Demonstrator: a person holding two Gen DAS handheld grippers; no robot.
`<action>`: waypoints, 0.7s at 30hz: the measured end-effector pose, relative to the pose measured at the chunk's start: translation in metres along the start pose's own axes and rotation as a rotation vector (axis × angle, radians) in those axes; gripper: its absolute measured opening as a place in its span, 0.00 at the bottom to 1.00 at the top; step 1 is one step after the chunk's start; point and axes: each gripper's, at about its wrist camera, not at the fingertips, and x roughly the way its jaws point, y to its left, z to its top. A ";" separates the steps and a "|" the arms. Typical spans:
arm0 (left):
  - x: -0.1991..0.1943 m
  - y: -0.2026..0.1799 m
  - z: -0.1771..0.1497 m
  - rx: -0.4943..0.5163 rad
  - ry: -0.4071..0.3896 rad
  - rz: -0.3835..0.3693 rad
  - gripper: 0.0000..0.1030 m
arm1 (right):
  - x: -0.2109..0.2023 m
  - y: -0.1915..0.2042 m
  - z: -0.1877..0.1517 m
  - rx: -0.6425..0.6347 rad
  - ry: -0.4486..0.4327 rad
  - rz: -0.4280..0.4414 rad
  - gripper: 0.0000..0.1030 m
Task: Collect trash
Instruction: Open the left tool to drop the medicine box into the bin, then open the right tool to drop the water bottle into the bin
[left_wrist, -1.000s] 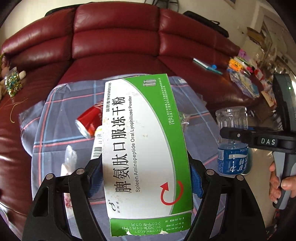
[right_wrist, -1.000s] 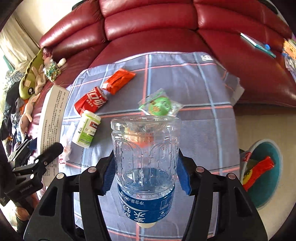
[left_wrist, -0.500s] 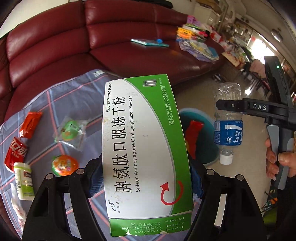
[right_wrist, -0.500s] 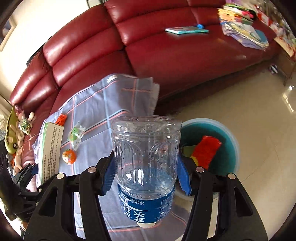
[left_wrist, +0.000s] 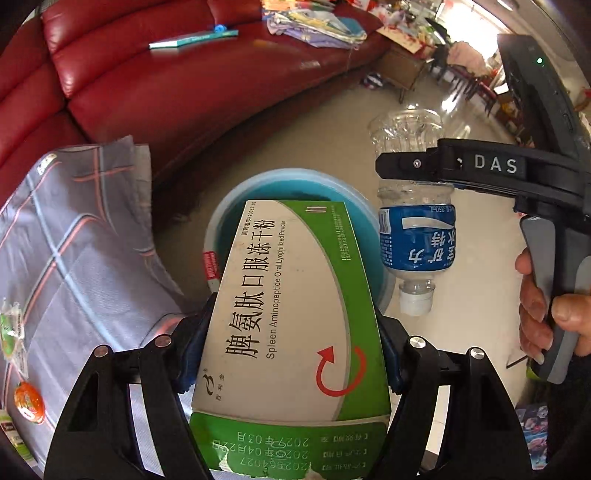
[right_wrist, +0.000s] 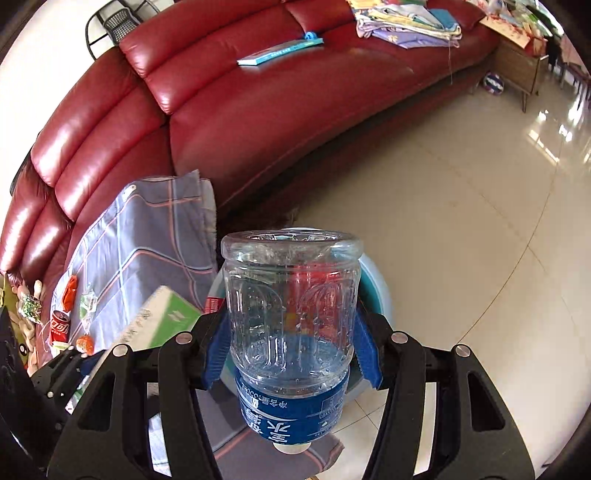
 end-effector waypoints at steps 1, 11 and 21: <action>0.008 -0.004 0.003 0.009 0.012 -0.003 0.71 | 0.004 -0.005 0.001 0.008 0.004 -0.003 0.53; 0.046 -0.010 0.014 0.035 0.069 0.056 0.84 | 0.015 -0.026 0.010 0.043 -0.001 0.003 0.53; 0.040 0.005 0.008 -0.010 0.064 0.086 0.87 | 0.029 -0.026 0.011 0.042 0.007 0.011 0.53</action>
